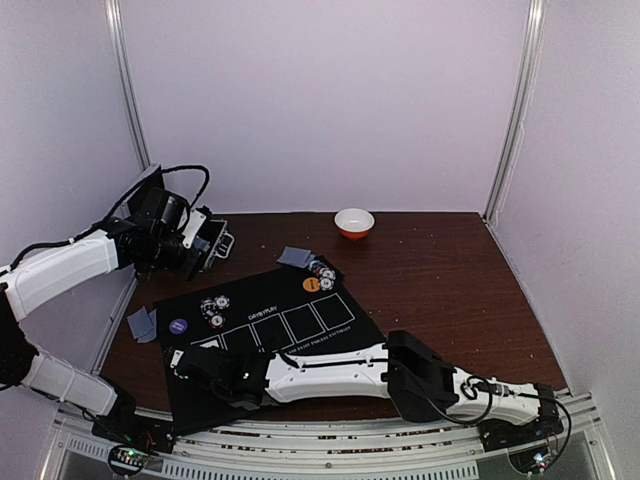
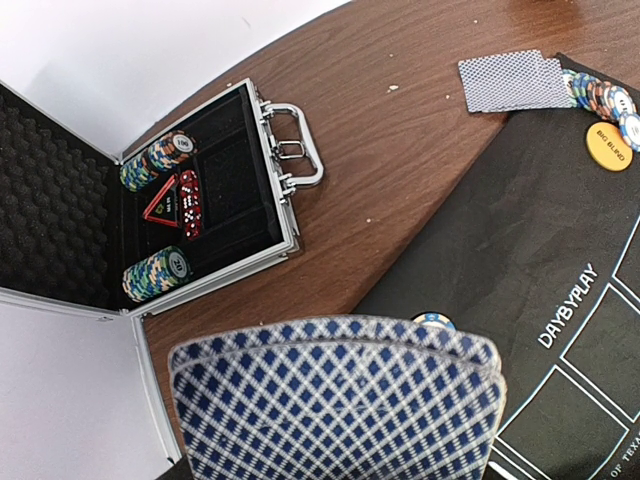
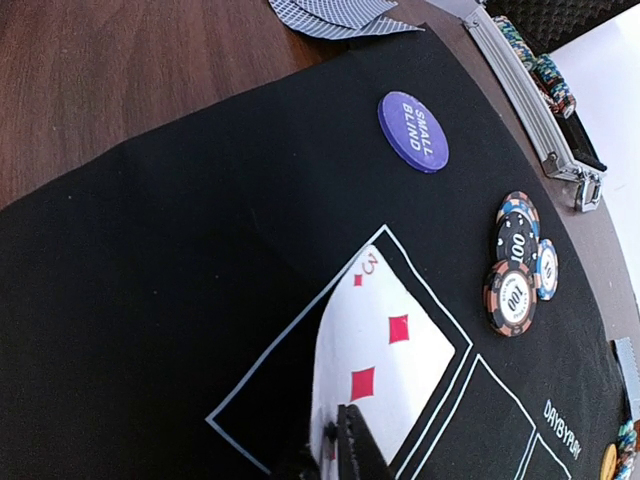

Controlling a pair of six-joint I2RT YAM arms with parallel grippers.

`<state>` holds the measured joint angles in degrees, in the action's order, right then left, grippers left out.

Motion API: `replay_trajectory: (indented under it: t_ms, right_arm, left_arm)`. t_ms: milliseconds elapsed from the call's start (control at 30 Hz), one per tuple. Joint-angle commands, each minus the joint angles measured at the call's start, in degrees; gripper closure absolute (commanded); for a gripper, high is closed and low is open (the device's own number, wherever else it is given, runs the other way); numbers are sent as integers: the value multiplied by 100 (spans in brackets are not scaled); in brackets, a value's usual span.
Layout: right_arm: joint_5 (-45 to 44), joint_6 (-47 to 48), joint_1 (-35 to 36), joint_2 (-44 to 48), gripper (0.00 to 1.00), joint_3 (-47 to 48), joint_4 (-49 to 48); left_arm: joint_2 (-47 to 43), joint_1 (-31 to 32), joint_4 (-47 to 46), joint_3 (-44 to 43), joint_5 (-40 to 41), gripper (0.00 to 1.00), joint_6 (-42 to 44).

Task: Distribute texas hold em gaming equipment
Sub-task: Flop the poker card in the community card area, then pick up the poker card from the face-down deck piles.

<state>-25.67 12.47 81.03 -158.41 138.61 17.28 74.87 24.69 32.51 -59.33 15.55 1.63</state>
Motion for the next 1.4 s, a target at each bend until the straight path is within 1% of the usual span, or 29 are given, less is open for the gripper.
replay_trajectory:
  t_ms: [0, 100, 233, 367, 633, 767, 833, 967, 1067, 1100, 1167, 1200, 1300, 1367]
  right_arm:
    - [272, -260, -30, -98, 85, 124, 100]
    - [472, -247, 18, 29, 74, 25, 11]
    - [650, -211, 53, 214, 67, -133, -119]
    - [852, -194, 55, 360, 62, -173, -141]
    - [1539, -421, 33, 803, 49, -388, -392]
    - [1985, -675, -70, 1229, 47, -759, -686]
    - [2166, -714, -149, 1627, 46, -1251, -942]
    - [2877, -896, -382, 2971, 35, -3182, -1777]
    - [3536, -1359, -729, 3948, 24, -4584, -2517]
    - [3734, -1541, -893, 4235, 19, -4988, -2714]
    - [4009, -1873, -1228, 4790, 8, -5711, -2990]
    - [4059, -2018, -1410, 5055, 6, -6013, -3062]
    - [4122, -2535, -1999, 5718, 3, -6645, -3223]
    - [4271, -2818, -2384, 6009, 4, -6833, -3270]
  left_arm:
    - [-100, -53, -331, 68, -58, 45, 63]
    - [-100, -53, -333, 67, -61, 45, 73]
    - [-95, -52, -333, 77, -62, 45, 75]
    - [-91, -52, -340, 75, -77, 45, 79]
    - [-69, -52, -342, 87, -109, 45, 83]
    - [-76, -54, -340, 94, -121, 45, 88]
    - [-86, -52, -346, 103, -132, 45, 96]
    - [-82, -53, -347, 103, -170, 45, 154]
    - [-39, -56, -351, 92, -230, 45, 213]
    - [-28, -56, -344, 84, -262, 45, 239]
    - [-25, -49, -325, 71, -385, 45, 306]
    - [-37, -38, -325, 69, -489, 45, 326]
    - [-74, 71, -309, 43, -851, 45, 431]
    - [-80, 399, -294, 38, -893, 45, 587]
